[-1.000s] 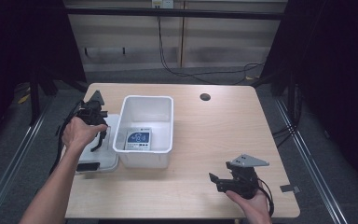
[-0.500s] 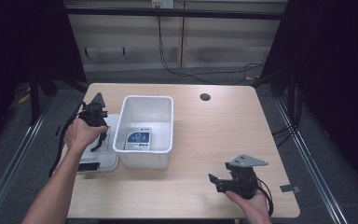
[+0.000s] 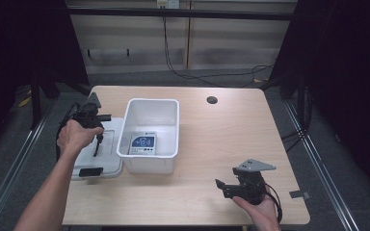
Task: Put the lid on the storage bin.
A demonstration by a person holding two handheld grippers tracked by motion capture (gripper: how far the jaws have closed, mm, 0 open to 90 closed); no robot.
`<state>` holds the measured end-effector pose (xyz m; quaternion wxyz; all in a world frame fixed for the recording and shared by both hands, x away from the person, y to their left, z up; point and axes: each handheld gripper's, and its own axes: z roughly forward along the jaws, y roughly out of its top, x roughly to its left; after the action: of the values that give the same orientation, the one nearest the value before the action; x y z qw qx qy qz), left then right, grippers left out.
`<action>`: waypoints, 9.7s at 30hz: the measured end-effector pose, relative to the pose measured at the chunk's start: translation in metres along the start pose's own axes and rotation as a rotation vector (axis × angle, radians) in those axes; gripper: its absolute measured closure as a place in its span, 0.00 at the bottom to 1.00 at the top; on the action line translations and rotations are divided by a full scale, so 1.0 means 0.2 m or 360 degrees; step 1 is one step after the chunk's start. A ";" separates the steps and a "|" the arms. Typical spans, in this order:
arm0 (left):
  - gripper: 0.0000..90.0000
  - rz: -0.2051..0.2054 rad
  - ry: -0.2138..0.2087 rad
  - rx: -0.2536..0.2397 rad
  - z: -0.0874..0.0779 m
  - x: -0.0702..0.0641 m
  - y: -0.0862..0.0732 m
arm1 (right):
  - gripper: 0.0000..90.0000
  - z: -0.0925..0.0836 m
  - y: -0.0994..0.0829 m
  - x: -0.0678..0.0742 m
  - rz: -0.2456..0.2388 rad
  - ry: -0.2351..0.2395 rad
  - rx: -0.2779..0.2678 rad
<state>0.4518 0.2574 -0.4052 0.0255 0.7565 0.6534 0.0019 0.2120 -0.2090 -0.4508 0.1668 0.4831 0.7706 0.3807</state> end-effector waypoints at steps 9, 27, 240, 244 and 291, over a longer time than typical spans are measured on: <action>0.85 -0.0021 0.0033 0.0043 0.04 0.02 0.01 | 0.26 0.00 0.00 0.00 0.0012 0.0001 0.0016; 0.93 -0.0146 0.0008 0.0049 0.03 0.05 0.04 | 0.26 0.01 0.00 0.00 -0.0002 0.0013 0.0020; 0.94 -0.0099 -0.0132 -0.0222 -0.54 -0.87 0.08 | 0.15 0.01 0.00 0.03 -0.0079 0.0086 0.0083; 0.94 -0.0097 -0.0139 -0.0212 -0.53 -0.87 0.09 | 0.15 0.01 0.00 0.03 -0.0077 0.0086 0.0079; 0.24 0.0349 -0.0387 -0.0351 -0.55 -0.74 0.09 | 0.15 0.02 0.00 0.03 -0.0076 0.0087 0.0083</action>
<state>0.4445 0.1121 -0.2891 0.1866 0.8106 0.5549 -0.0152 0.2116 -0.2016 -0.4520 0.1420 0.4581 0.7959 0.3695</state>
